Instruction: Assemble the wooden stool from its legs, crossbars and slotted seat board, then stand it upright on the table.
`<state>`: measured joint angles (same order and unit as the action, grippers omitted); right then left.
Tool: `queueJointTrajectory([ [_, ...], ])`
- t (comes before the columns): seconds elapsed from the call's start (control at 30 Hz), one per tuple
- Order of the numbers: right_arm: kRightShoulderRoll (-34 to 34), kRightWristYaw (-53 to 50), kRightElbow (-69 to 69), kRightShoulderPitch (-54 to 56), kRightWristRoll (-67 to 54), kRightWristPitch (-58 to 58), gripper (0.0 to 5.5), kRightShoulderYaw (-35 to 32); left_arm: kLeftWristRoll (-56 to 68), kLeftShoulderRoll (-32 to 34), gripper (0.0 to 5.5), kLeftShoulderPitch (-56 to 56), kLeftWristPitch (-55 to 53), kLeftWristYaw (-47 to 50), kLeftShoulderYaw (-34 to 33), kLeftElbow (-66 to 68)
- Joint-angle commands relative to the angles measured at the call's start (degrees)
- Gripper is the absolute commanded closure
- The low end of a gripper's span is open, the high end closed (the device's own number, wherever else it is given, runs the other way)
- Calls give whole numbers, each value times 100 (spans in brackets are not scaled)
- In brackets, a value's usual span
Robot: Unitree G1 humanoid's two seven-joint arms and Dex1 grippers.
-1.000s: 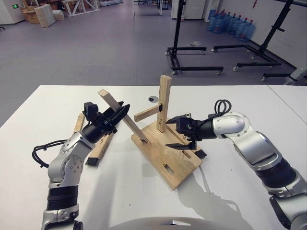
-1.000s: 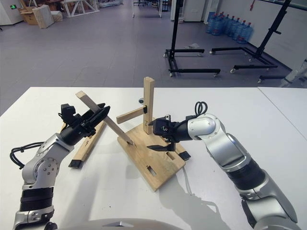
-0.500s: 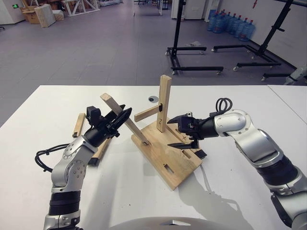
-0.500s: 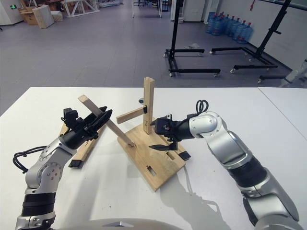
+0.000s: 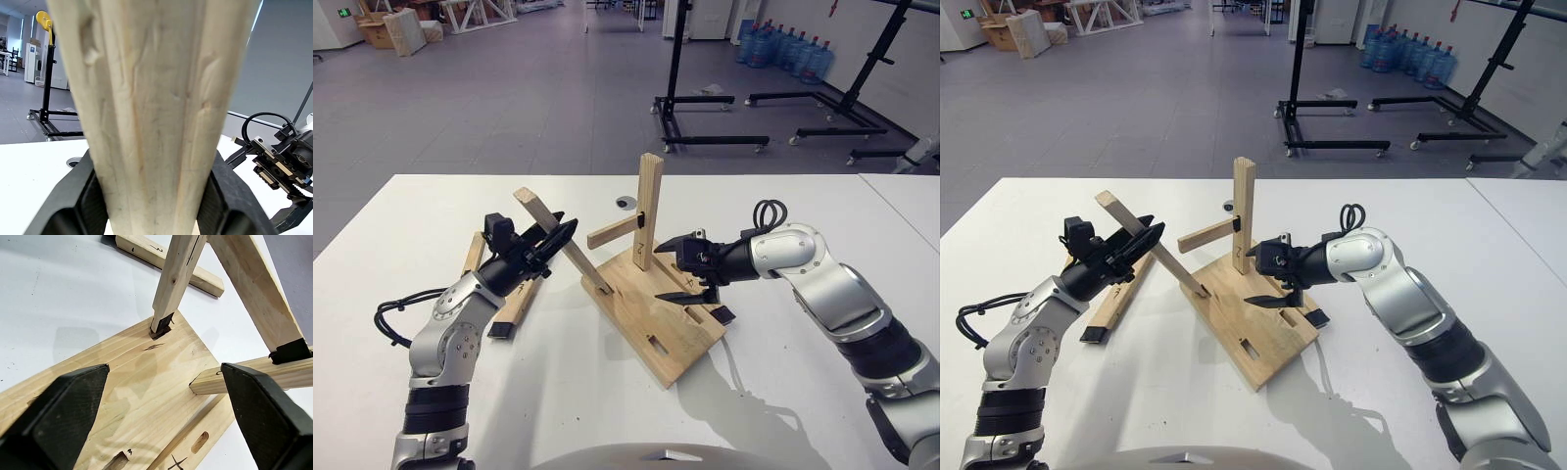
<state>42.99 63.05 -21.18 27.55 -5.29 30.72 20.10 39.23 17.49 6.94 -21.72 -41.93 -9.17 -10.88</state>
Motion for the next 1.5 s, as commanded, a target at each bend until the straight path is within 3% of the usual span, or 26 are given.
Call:
queueJointTrajectory([
  [0.03,18,18,-86,85,-30,20,128,-4,-16,55,348,26,-94,-70,118,66],
  [0.93,-26,27,-113,114,-30,55,128,43,-121,168,348,390,46,-302,111,705],
  [1.5,-49,31,-134,113,-17,59,128,76,100,284,348,845,-73,-694,-118,1766],
])
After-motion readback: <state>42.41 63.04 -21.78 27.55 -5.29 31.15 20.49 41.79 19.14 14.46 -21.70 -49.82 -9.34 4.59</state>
